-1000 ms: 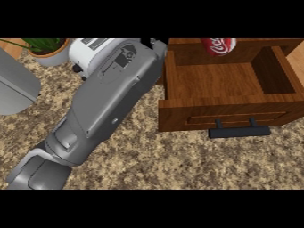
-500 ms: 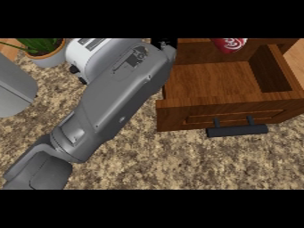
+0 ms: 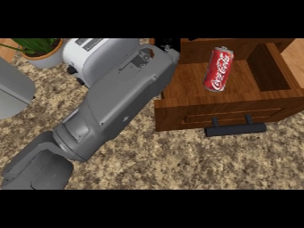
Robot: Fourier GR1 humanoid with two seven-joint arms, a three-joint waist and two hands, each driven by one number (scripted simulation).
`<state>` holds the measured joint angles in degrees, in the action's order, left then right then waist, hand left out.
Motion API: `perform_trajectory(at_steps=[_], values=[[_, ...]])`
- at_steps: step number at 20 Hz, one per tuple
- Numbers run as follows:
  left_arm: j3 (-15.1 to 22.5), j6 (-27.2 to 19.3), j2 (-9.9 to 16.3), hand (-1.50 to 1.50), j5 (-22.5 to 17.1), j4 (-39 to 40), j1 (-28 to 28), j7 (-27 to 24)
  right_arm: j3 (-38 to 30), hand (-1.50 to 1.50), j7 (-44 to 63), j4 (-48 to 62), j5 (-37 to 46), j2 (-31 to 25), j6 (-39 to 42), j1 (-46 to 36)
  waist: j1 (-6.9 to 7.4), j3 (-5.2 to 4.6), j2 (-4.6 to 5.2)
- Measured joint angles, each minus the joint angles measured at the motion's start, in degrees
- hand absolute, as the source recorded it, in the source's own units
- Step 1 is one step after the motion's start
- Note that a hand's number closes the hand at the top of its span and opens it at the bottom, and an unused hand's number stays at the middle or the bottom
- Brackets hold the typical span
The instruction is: Pick up the can, place it into the drawer and close the drawer
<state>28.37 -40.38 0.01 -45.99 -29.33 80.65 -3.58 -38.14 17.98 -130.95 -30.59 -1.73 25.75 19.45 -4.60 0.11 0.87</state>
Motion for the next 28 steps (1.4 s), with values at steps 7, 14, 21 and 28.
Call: perform_trajectory(at_steps=[7,14,21,28], values=[[3.8,-3.0,0.0,-1.50,-3.6,1.7,-1.4,-2.5,0.4,-1.50,0.8,-1.0,-0.4,0.0,-0.3,-0.3,-0.75,0.01,0.20],[5.5,-4.8,0.0,-1.50,-6.9,2.9,-1.1,-4.6,0.1,-1.50,0.9,-1.0,-0.2,-0.1,0.0,-0.4,-0.83,0.00,0.26],[6.3,-5.0,0.0,-1.50,-10.0,2.4,-1.0,-7.1,-0.8,-1.50,-2.8,-2.2,3.8,-1.1,1.6,-1.8,-0.77,0.01,0.31],[5.8,-4.7,0.0,-1.50,-12.3,1.9,0.2,-10.1,0.6,-1.50,-9.8,-4.2,12.0,-3.5,4.9,-5.5,0.02,-0.02,0.30]])
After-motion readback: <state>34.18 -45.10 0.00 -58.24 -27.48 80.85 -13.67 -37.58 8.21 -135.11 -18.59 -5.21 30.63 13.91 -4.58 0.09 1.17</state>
